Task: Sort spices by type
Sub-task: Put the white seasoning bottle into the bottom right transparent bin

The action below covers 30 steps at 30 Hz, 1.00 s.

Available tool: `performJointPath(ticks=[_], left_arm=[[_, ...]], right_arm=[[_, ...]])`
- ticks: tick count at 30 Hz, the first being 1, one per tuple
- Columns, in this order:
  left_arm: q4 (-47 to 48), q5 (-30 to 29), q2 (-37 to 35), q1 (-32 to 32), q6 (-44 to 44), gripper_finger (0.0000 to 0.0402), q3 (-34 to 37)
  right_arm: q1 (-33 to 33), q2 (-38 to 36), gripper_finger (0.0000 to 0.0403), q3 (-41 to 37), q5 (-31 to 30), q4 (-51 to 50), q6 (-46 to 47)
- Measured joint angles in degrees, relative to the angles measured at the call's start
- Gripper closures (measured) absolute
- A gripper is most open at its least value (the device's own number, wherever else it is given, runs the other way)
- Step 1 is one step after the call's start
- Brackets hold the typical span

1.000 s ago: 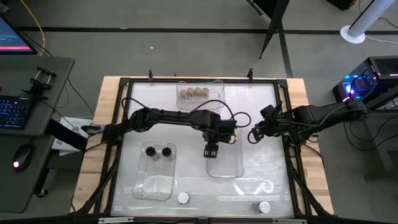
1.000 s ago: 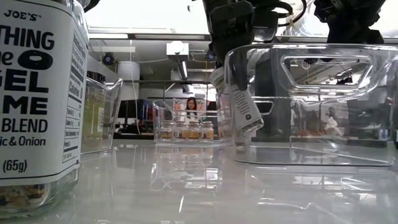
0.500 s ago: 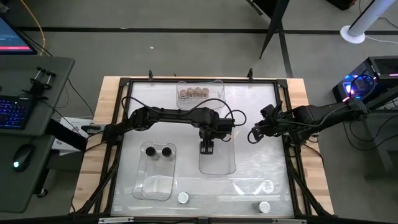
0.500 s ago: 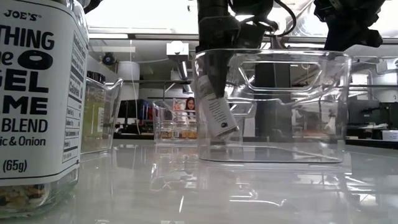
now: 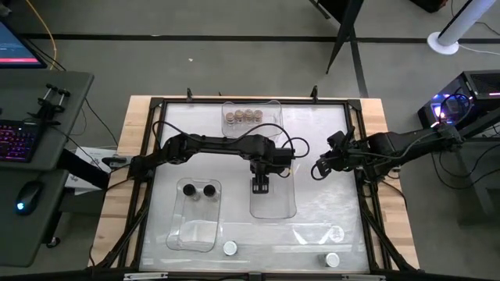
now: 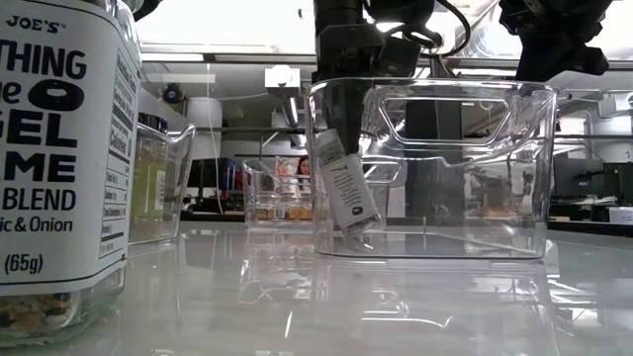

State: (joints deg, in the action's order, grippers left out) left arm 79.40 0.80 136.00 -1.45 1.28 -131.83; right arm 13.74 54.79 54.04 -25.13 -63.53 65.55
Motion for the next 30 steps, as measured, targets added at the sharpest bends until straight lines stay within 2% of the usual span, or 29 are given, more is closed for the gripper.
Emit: performJointPath(ticks=[7, 18, 25, 30], left_arm=[[0.0, 0.1, 0.0, 0.2, -0.3, 0.0181, 0.0], [-0.2, 0.2, 0.0, 0.3, -0.9, 0.0083, 0.0], [-1.5, 1.0, 0.0, 0.3, 0.0, 0.0076, -0.1], [-3.4, 3.3, 0.0, 0.3, -0.4, 0.0076, -3.3]], right_arm=[[0.0, 0.0, 0.0402, 0.0, -0.1, 0.0, -0.7], [0.0, 0.0, 0.0402, 0.0, -0.1, 0.0, -1.5], [0.0, 0.0, 0.0402, 0.0, -0.1, 0.0, -1.5], [0.0, 0.0, 0.0402, 0.0, -0.1, 0.0, -1.5]])
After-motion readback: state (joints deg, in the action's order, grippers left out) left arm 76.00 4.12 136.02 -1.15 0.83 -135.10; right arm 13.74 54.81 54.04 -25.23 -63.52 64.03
